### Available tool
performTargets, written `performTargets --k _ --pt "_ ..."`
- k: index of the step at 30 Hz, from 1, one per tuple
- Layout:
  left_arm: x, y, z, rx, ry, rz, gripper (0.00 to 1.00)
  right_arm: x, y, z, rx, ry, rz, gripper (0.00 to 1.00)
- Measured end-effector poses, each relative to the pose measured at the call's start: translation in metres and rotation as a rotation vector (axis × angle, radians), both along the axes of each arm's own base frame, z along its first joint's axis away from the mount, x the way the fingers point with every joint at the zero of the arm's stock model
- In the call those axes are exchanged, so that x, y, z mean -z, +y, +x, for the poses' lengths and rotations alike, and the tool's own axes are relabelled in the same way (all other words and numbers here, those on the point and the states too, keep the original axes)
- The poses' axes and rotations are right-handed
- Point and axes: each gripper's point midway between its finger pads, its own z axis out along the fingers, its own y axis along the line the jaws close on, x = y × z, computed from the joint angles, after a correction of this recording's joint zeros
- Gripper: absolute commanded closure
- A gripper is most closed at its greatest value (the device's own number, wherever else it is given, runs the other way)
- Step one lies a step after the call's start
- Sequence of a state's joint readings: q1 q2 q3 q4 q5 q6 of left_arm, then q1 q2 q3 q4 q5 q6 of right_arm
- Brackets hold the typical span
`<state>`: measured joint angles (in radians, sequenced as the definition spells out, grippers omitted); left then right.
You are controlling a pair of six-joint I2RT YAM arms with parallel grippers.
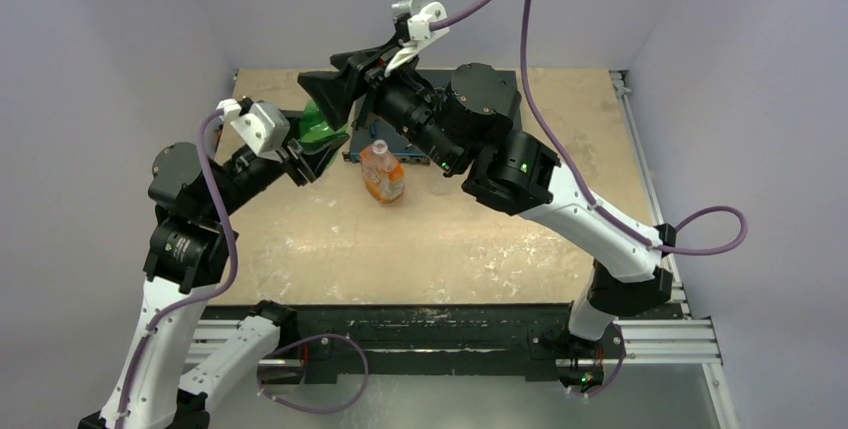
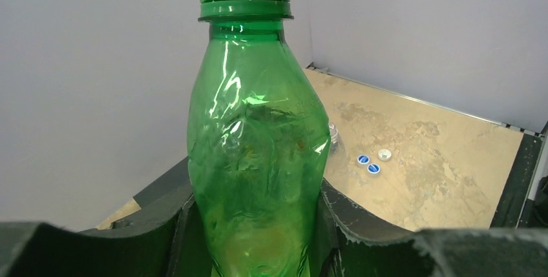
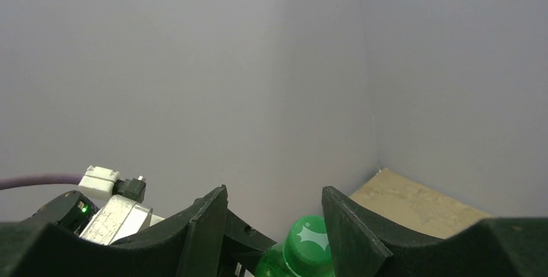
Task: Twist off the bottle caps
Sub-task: Unscrew the bottle cap from the plastic bottle.
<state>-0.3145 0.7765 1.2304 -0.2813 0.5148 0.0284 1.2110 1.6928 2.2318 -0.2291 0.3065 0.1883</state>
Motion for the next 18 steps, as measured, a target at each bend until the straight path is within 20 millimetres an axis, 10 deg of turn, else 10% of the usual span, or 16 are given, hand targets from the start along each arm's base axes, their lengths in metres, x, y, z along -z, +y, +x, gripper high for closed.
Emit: performTargets --k 8,18 --pt "-0.003 0.001 -0.002 -0.001 -0.016 -0.004 1.0 0.001 -0.011 0.013 0.093 0.023 0.017 0.34" --pt "-0.007 0.001 -0.003 0.0 -0.033 -0.012 1.0 0.007 -0.01 0.018 0.115 0.034 0.014 0.52"
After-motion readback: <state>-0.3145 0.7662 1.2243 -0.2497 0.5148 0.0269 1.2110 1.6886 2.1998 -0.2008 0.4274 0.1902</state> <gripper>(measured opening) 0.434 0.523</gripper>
